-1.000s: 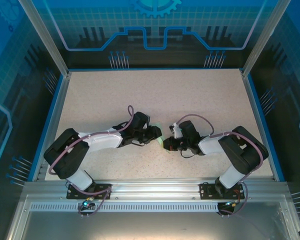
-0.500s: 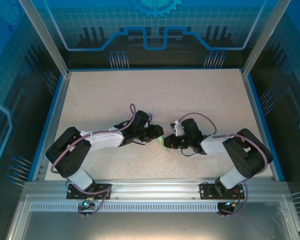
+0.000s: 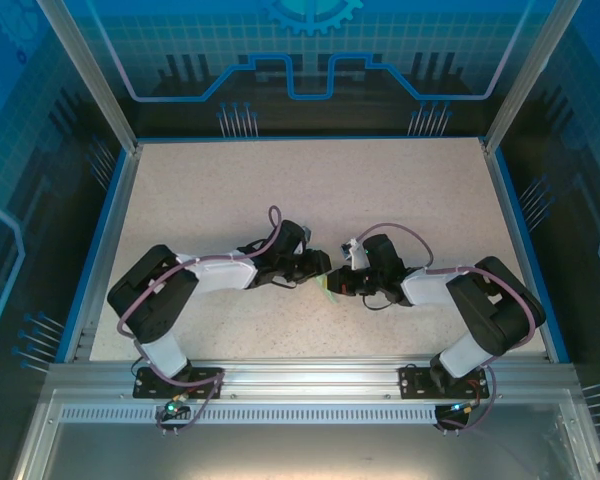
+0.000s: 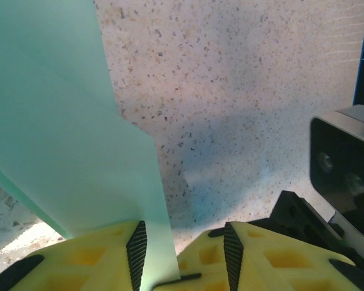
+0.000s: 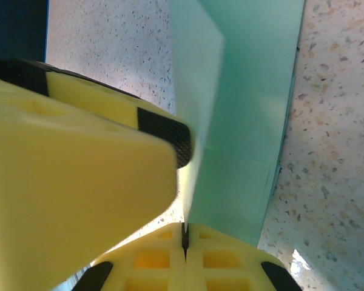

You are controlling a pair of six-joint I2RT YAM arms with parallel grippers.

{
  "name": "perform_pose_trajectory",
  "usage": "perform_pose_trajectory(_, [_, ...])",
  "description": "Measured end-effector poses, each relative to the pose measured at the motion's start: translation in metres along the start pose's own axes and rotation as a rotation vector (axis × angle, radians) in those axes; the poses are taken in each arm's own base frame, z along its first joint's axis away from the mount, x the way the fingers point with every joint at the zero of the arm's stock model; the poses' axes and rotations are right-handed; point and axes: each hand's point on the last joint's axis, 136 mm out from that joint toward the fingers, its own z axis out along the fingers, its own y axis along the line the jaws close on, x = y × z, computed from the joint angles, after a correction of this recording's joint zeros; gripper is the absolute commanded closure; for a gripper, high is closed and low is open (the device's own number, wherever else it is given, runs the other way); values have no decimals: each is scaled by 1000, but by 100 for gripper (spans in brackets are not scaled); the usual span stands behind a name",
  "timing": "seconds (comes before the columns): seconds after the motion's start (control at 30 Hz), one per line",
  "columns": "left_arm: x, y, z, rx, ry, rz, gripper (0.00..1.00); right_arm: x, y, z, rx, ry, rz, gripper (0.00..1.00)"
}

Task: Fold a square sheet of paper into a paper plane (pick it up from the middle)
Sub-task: Fold the wing for the fifth time at the center of the table.

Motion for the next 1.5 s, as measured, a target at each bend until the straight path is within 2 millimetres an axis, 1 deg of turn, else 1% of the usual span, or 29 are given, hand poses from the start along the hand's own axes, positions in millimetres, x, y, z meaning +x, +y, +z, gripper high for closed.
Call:
perform_pose_trajectory(0.13, [3, 5, 8, -6, 22, -6, 58, 3, -3, 0, 10, 12, 10, 96])
perform_pose_trajectory(0.4, [5, 6, 13, 1, 32, -5, 58, 6, -6, 0, 27, 19, 15, 95])
perform_pose_trajectory(0.63, [1, 5, 19, 0, 32, -5, 58, 3, -6, -1, 31, 15, 18, 94])
perform_pose_trajectory(0.73, [1, 4, 19, 1, 32, -3, 58, 3, -7, -1, 33, 17, 20, 94])
perform_pose_trajectory(0.93, [-1, 1, 16, 10, 23, 17, 53, 4, -9, -1, 43, 19, 17, 95])
perform_pose_trajectory(1.03, [-7, -7, 5, 34, -1, 34, 50, 4, -9, -1, 43, 19, 17, 97])
perform_pose_trajectory(1.1, [-12, -14, -4, 56, -23, 44, 50, 3, -8, -1, 40, 15, 20, 97])
perform_pose_trajectory(1.2, [-15, -23, -12, 82, -42, 54, 49, 1, -9, -2, 32, 0, 36, 97])
perform_pose_trajectory(1.37, [-15, -23, -10, 87, -42, 72, 49, 3, -17, -5, 29, -20, 92, 97])
perform_pose_trajectory(1.5, [-11, -14, 2, 74, -13, 71, 49, 2, -18, -6, 23, -28, 108, 96])
